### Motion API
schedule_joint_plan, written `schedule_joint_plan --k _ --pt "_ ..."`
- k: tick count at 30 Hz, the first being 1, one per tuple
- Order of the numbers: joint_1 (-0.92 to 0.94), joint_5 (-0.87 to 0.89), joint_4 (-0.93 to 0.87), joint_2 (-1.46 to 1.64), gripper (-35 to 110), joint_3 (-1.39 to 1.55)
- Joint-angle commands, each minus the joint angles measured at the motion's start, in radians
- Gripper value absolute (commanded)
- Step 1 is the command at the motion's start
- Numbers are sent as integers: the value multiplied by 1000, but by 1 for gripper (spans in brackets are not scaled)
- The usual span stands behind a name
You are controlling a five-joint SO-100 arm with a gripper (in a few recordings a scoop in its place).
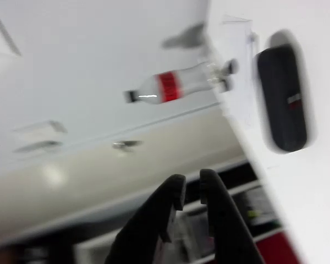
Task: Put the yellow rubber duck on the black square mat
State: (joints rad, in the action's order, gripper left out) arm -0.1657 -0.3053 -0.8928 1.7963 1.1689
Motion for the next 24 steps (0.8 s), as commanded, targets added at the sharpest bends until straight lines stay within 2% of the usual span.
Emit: schedule_joint_plan --k 1,6,13,18,24 --pt "-20 -133 -3 15 3 -41" --pt "-75 -351 -41 17 3 -40" --pt "-227 -676 -351 17 3 -41" --pt "-264 -724 -529 17 3 -51" --pt "-308 -724 -663 18 3 -51"
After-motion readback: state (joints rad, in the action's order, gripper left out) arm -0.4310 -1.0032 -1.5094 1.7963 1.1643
